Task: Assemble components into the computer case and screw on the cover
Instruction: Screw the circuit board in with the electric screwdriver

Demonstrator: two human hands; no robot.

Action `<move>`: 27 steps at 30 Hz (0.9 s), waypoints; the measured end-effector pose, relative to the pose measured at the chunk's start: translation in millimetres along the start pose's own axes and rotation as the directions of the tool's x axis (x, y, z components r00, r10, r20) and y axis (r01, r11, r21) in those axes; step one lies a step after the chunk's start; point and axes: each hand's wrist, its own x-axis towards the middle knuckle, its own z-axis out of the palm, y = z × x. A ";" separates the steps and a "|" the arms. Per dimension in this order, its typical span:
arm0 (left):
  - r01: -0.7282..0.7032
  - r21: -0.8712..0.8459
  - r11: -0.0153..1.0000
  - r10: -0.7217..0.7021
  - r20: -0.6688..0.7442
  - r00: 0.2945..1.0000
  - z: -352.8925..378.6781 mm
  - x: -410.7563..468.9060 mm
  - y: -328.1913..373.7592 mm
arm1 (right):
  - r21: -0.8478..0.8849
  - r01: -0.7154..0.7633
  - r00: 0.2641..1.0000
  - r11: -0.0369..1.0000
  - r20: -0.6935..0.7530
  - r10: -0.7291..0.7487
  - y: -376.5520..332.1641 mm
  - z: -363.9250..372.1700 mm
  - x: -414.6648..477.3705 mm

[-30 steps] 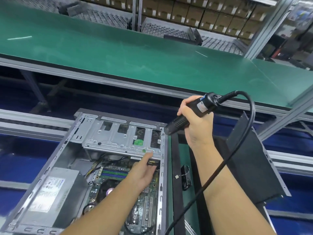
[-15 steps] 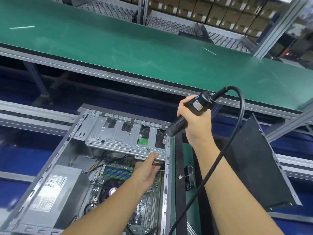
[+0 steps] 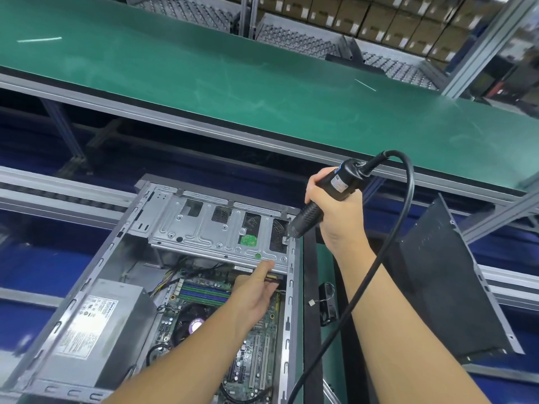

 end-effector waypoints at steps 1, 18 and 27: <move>0.000 -0.004 1.000 0.000 0.001 1.000 0.3 0.3 -0.2 | -0.011 -0.006 1.000 1.000 -0.005 0.006 0.5 0.1 0.0; -0.007 -0.003 1.000 0.007 0.018 1.000 -1.9 4.4 -0.6 | -0.102 0.041 0.996 0.994 0.088 -0.032 5.9 2.2 12.3; 0.002 -0.003 1.000 -0.002 0.024 1.000 -0.8 3.9 -0.6 | -0.141 0.004 0.998 0.990 0.060 0.005 5.3 3.7 12.5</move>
